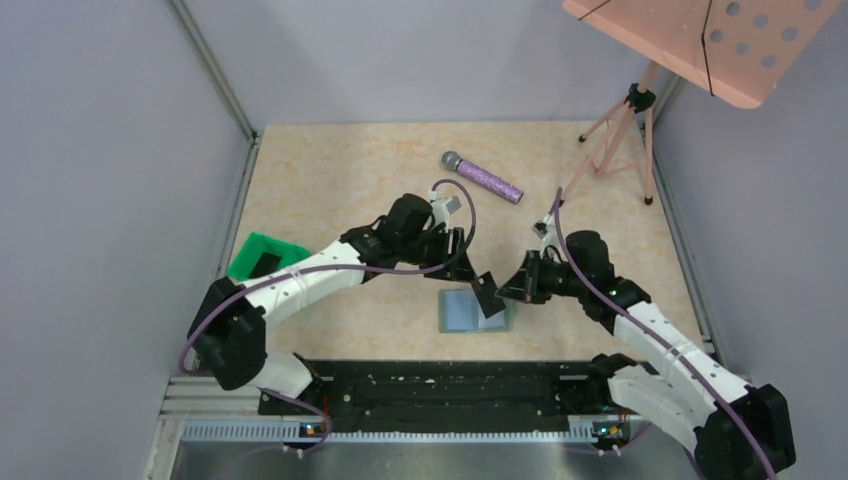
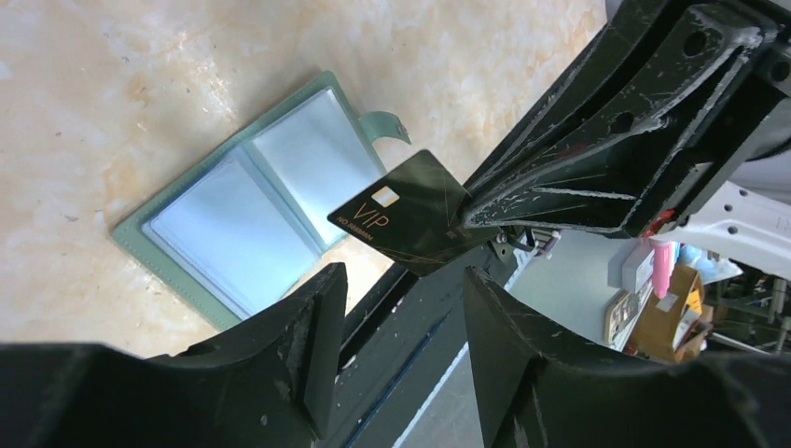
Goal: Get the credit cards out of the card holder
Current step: Remove the credit card from the card holder, then place the credit card in the storage box.
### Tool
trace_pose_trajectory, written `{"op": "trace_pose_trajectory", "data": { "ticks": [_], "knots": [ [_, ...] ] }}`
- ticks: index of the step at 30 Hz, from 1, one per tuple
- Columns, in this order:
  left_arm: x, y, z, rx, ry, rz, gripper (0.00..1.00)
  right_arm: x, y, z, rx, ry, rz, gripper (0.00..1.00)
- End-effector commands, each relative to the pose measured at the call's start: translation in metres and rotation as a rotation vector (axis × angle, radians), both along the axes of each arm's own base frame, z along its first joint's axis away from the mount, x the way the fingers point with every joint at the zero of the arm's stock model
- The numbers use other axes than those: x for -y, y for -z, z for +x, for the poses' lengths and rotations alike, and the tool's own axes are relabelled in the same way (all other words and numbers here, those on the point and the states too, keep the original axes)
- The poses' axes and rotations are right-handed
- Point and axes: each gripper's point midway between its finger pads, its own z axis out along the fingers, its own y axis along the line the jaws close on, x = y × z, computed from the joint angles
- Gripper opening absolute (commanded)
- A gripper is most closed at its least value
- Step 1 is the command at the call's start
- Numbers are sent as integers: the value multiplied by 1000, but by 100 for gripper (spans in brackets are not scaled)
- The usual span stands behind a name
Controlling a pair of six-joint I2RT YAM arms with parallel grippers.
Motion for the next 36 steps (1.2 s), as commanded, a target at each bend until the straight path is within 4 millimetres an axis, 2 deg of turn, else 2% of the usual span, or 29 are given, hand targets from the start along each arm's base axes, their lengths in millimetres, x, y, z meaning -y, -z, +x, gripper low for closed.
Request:
{"op": "trace_pose_trajectory", "data": {
  "ticks": [1,4,7,12,16,19,23,27,28,33,36],
  "knots": [
    [-12,-29,-6,100,52,1,54,-17,-47,-12,142,-192,129,0],
    [-13,-36,-14,109,110,-28,53,-26,-57,-27,163,-291,221,0],
    [-11,-47,-32,77,202,-94,52,-31,-71,-37,195,-348,319,0],
    [-15,-63,-48,72,254,-150,50,-30,-79,-48,241,-387,363,0],
    [-11,-76,-56,34,283,-225,41,-30,-79,-54,244,-423,367,0],
    [-8,-84,-59,24,302,-270,38,-30,-79,-56,238,-437,369,0],
    [-6,-92,-65,6,338,-318,26,-30,-78,-56,233,-440,370,0],
    [-10,-88,-64,-7,337,-311,3,-30,-77,-57,226,-441,370,0],
    [-10,-87,-64,-10,334,-308,0,-30,-77,-57,226,-441,370,0],
    [-14,-78,-61,-15,321,-266,0,-30,-74,-54,218,-424,363,0],
    [-18,-71,-52,18,276,-212,0,-30,-74,-43,213,-359,334,18]
  ]
}}
